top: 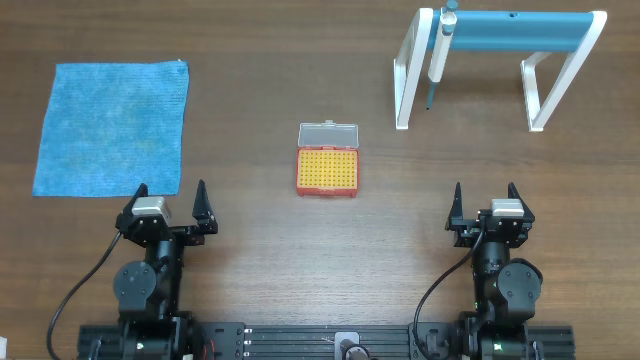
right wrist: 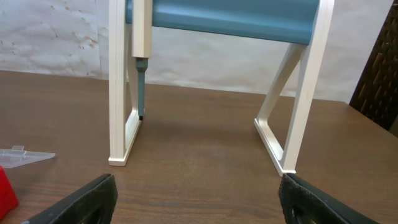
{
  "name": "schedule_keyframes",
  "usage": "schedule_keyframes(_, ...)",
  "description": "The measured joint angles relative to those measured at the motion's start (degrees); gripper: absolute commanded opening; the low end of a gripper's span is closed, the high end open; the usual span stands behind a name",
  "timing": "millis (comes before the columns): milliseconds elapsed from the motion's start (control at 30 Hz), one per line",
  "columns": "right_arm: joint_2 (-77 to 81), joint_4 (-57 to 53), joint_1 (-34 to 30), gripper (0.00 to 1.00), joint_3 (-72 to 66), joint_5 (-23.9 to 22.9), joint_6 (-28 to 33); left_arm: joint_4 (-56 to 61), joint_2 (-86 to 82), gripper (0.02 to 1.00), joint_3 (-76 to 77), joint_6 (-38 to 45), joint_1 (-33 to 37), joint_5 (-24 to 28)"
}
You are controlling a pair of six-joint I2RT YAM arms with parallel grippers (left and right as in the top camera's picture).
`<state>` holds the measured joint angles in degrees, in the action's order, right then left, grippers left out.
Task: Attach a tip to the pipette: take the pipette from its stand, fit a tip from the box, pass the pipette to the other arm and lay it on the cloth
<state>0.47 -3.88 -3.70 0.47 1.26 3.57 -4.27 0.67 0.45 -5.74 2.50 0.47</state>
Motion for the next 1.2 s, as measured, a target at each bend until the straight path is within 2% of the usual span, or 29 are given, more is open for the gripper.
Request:
schedule_keyframes(933, 0.2, 0.9, 0.0, 0.844, -0.1, 0.2, -0.1, 0.0, 0.0, 0.996, 0.0, 0.0, 0.0, 0.0)
schedule_keyframes(1033, 8.0, 10.9, 0.0, 0.844, 0.4, 1.4, -1.2, 0.0, 0.0, 0.998, 0.0, 0.0, 0.0, 0.0)
schedule_keyframes(1100, 23.6, 22.7, 0.0, 0.844, 2.7, 3.4, -1.6, 0.1, -0.1, 0.996, 0.0, -0.2, 0.0, 0.0)
schedule_keyframes(1200, 46.6, 41.3, 2.0, 0.844, 8.8, 4.1, -1.9, 0.0, 0.0, 0.996, 0.0, -0.2, -0.1, 0.0)
